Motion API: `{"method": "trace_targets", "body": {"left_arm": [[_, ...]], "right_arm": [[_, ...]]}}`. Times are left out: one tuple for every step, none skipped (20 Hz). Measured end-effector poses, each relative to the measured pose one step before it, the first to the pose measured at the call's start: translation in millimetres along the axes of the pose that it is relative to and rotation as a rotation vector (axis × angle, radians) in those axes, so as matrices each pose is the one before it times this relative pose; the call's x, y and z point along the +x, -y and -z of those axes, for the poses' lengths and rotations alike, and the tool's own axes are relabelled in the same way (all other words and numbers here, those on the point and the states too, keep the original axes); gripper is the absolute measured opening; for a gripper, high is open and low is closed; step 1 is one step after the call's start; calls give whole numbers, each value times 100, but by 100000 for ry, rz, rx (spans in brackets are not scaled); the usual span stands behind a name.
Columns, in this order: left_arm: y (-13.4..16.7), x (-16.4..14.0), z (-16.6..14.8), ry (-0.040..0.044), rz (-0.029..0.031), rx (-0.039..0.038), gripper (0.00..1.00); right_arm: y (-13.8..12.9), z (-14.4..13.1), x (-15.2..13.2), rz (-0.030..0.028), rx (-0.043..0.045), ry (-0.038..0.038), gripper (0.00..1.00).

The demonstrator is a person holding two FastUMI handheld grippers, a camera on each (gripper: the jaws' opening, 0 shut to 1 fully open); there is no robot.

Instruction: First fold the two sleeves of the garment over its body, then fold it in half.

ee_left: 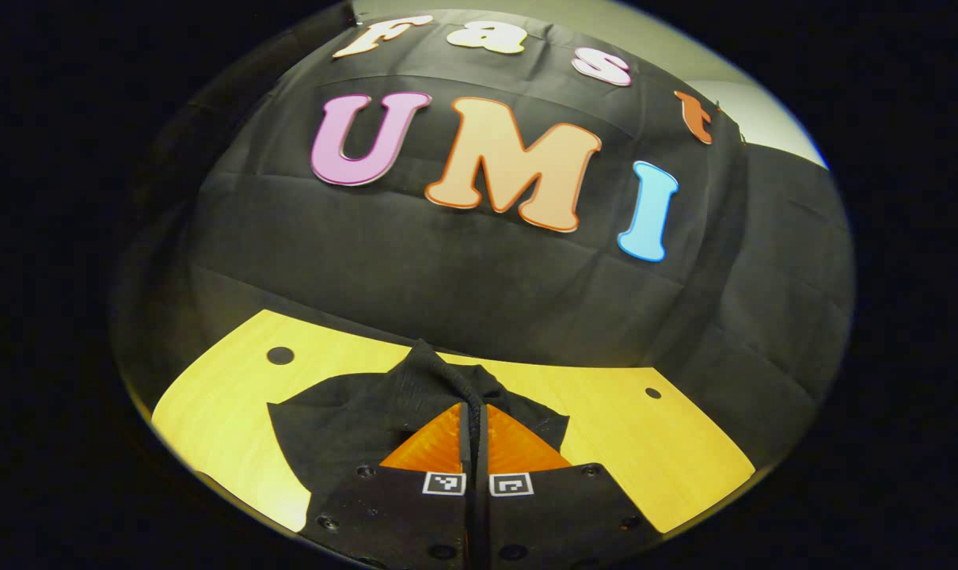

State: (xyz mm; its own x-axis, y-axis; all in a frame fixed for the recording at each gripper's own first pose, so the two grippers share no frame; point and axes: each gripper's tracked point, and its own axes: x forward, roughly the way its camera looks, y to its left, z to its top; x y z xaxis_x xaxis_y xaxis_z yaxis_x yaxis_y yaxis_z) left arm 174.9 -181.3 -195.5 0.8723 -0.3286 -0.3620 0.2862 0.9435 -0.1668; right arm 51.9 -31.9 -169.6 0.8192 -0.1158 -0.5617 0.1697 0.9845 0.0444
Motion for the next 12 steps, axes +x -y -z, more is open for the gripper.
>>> {"method": "trace_targets", "body": {"left_arm": [[1031,626,301,-847,2161,-444,0],[1108,572,371,-838,2367,-479,0],[894,524,276,-543,1719,-44,0],[668,535,260,-896,1392,340,0],[706,561,224,-649,1382,503,0],[730,609,315,-582,1398,628,0],[721,542,140,-330,1249,683,0],[612,528,134,-208,1207,674,0],[775,541,19,-325,1433,693,0],[753,579,229,-568,1466,870,0],[647,548,304,-986,1015,1070,0],[614,-20,505,-961,638,1080,0]], "right_arm": [[-114,259,-54,-18,605,-245,94],[114,275,17,57,754,-357,98],[-6,217,10,-20,775,-286,98],[-2,373,-24,455,704,-322,98],[-17,290,59,412,732,-261,98],[1,246,28,64,678,-139,94],[-95,121,16,34,522,-104,94],[-91,315,-70,153,358,-162,98],[-3,107,-13,41,73,-176,98],[-31,208,56,182,-96,-294,98],[-52,154,-5,-60,-34,-520,94],[-110,49,6,-331,88,-363,99]]}}
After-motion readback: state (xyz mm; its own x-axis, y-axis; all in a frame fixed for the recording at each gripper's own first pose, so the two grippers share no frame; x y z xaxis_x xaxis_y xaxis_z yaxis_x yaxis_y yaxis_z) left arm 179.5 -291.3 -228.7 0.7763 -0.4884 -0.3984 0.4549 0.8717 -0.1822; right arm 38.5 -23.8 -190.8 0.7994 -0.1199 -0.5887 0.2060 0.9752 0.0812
